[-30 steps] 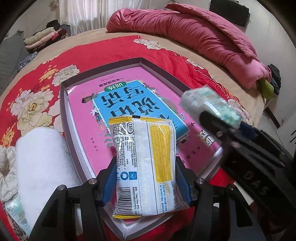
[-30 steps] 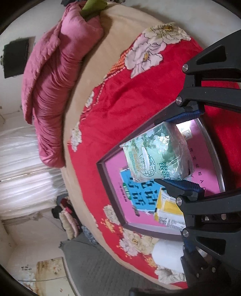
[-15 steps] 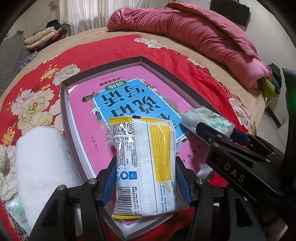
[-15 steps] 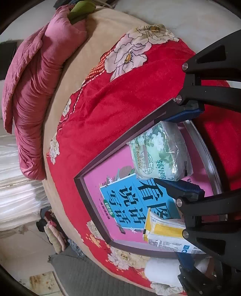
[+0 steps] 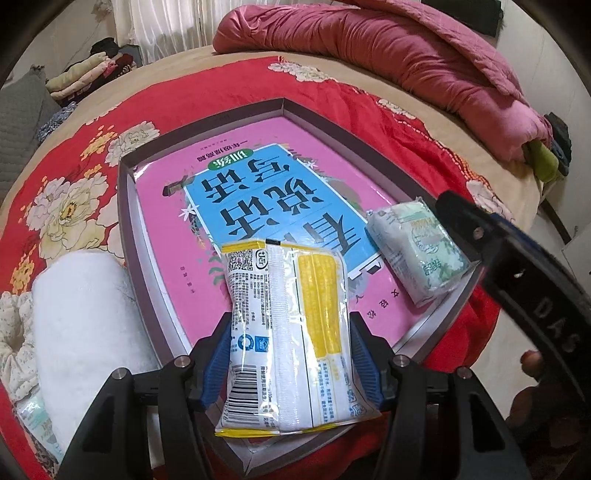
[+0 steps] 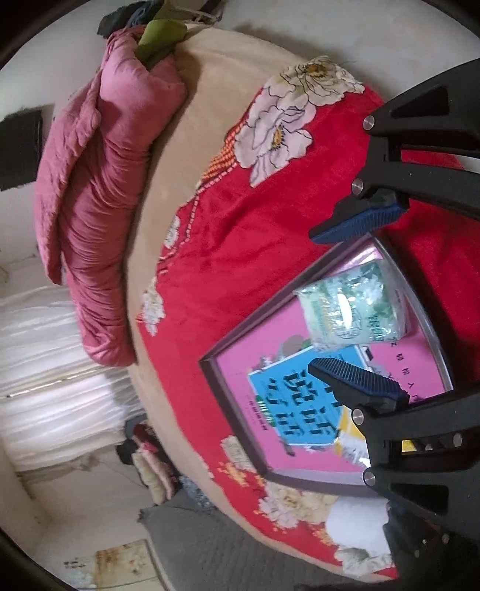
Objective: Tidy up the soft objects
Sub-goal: 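Lower the wipes pack onto the pink book with the left tool while the right releases the tissue pack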
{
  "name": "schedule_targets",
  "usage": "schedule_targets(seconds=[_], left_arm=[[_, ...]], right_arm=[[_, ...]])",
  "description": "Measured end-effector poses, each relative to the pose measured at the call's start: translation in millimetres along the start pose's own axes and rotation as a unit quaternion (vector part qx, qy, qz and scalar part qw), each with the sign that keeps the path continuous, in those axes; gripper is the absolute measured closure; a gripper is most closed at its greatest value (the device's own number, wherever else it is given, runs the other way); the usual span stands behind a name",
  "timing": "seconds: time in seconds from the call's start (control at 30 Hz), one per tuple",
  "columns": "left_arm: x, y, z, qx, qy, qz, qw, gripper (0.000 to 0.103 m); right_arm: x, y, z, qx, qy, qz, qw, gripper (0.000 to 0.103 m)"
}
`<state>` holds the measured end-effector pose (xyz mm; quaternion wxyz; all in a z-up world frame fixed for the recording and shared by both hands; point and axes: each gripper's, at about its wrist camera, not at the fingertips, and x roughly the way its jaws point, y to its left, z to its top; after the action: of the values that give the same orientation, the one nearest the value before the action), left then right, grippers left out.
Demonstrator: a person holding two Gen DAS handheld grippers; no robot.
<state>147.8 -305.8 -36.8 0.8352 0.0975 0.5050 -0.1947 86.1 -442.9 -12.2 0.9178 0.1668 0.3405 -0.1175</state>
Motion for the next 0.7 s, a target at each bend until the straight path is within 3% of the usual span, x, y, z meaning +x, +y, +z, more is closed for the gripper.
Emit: schedule_targets(seconds=[0.1,0.37,0.7], left_arm=[[2.6,-2.1,0.1,0.003,0.005,0.003,1.0,0.043],[-2.9,7.5,3.2,-0.029,-0.009,-0.031,0.9991,0.043],[-14.7,15.9,5.6,-0.049,-0.028,-0.035,0.9978,0.042]], right_arm=[[-2.0,-2.8,0.4,0.006,-0.007,0.003,1.0,0.036],[-2.3,-5.8,0.9,0.017,-0.012,0.0,1.0,0.036],[-1.0,-8.6,-0.1,0.021,-0.009,0.002,1.0,0.035]])
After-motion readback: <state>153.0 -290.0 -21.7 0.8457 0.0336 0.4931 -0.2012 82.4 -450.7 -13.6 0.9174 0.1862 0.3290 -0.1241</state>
